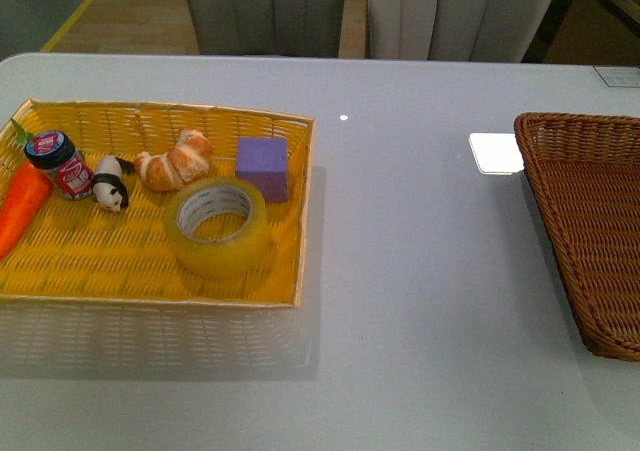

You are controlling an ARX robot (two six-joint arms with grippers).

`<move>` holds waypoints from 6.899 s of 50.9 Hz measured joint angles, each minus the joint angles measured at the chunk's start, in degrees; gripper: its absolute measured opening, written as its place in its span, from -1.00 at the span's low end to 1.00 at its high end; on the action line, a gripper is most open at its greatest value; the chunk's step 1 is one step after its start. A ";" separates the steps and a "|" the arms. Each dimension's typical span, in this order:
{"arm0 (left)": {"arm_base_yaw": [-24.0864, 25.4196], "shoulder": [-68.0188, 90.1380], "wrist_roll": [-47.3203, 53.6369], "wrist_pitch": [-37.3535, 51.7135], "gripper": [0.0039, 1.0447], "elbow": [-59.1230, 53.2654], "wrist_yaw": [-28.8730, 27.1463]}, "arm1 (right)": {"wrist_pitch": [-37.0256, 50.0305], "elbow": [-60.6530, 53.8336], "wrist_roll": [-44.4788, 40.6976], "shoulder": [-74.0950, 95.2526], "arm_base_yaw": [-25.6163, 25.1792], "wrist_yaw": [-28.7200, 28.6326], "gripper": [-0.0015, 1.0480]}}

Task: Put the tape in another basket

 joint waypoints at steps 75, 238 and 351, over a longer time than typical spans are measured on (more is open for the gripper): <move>0.00 0.00 0.00 0.00 0.83 0.00 0.00 | 22.14 41.07 -11.72 102.64 -23.52 -4.42 0.83; 0.00 0.00 0.00 0.00 0.83 0.00 0.00 | 79.97 24.24 1.03 107.89 -0.76 -0.68 -0.91; 0.02 0.00 0.02 0.00 0.83 0.00 0.00 | 0.35 0.02 0.33 0.61 -0.11 0.00 -0.96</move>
